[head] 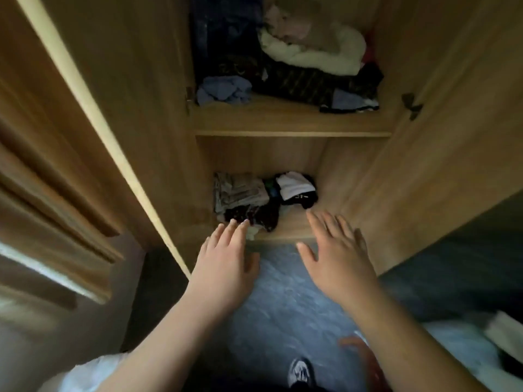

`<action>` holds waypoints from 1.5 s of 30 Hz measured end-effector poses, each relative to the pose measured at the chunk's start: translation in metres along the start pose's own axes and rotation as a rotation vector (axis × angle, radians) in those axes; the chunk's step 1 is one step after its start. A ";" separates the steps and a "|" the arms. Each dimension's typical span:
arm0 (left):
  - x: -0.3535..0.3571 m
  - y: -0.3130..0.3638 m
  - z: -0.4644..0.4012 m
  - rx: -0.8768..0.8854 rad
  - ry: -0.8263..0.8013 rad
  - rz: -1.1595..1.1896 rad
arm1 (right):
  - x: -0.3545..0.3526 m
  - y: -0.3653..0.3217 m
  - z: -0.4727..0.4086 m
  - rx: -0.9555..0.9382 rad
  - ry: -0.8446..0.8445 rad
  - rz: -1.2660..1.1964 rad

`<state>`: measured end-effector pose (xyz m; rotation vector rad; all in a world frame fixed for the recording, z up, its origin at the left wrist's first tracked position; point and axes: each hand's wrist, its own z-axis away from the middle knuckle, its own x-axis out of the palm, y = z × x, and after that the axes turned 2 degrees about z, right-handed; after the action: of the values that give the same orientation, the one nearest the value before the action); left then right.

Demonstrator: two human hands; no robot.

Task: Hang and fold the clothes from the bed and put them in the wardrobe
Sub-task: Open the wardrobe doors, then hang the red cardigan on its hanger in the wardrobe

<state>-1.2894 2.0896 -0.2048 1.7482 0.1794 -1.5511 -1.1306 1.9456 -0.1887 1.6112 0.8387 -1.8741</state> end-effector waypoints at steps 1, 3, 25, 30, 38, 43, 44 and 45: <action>0.008 0.013 -0.004 0.047 -0.037 -0.004 | 0.003 0.014 0.011 0.056 0.002 0.000; 0.023 0.042 -0.009 0.138 -0.109 -0.046 | 0.007 0.042 0.036 0.168 -0.011 -0.016; 0.217 0.416 0.164 0.866 -0.470 -0.106 | 0.024 0.319 0.437 1.003 0.194 -0.158; 0.276 0.505 0.231 1.048 -0.519 -0.162 | 0.035 0.385 0.532 1.145 0.232 -0.176; 0.342 0.578 0.273 1.151 -0.602 -0.129 | 0.059 0.437 0.596 1.235 0.190 -0.279; 0.378 0.607 0.254 1.192 -0.662 -0.121 | 0.071 0.467 0.592 1.288 0.202 -0.322; 0.386 0.615 0.247 1.201 -0.667 -0.120 | 0.072 0.474 0.590 1.299 0.198 -0.327; 0.395 0.623 0.240 1.202 -0.675 -0.119 | 0.074 0.481 0.587 1.312 0.195 -0.325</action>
<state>-1.0249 1.3631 -0.2678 1.8410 -1.2270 -2.4869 -1.1778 1.1883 -0.2604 2.4820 -0.2586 -2.7699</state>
